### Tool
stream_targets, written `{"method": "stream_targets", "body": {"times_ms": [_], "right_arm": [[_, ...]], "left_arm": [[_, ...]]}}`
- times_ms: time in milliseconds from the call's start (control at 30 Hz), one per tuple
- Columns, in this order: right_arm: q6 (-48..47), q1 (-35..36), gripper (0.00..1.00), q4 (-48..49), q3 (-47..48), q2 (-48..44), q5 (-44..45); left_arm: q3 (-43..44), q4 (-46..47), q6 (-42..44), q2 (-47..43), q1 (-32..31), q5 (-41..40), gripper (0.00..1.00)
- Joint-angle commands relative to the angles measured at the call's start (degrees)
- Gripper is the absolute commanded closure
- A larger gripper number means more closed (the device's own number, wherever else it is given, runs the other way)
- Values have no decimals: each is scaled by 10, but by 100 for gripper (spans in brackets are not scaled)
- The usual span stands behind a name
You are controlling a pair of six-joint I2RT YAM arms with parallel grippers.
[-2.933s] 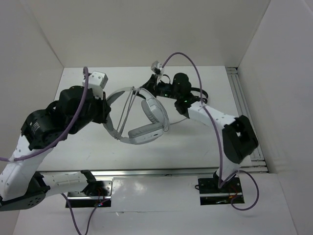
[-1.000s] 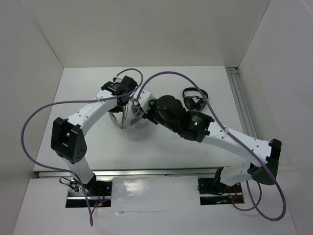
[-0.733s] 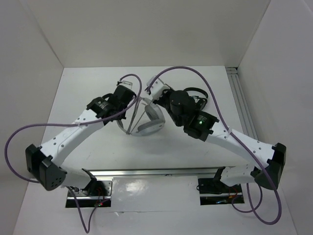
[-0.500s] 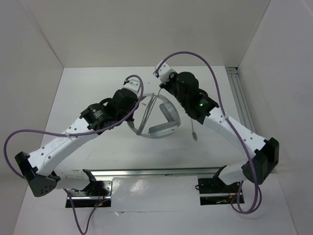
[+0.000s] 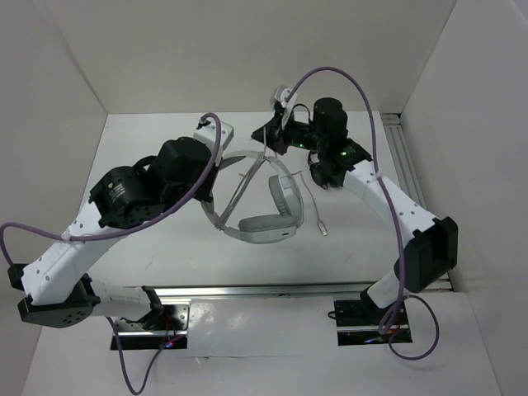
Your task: Wrap the headphones
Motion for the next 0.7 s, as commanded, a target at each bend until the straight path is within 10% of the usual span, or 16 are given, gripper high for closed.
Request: {"method": "stream_targets", "body": {"times_ms": [0,200,367,667], "right_arm": [[140,18,85,119,-28,69,-150],[237,75,85,268,-55,157,-178],[364,114,61,486,-79,237,-209],[481,158,62,641,-83,369,-215]], "left_arm": [[53,-16,19,-1,-13,63,100],[105,-1,-29,-6,-13,-1,100],[142,11,-34,-6,-13,-23,100],[291,-18,-57,49,11,-177,100]]}}
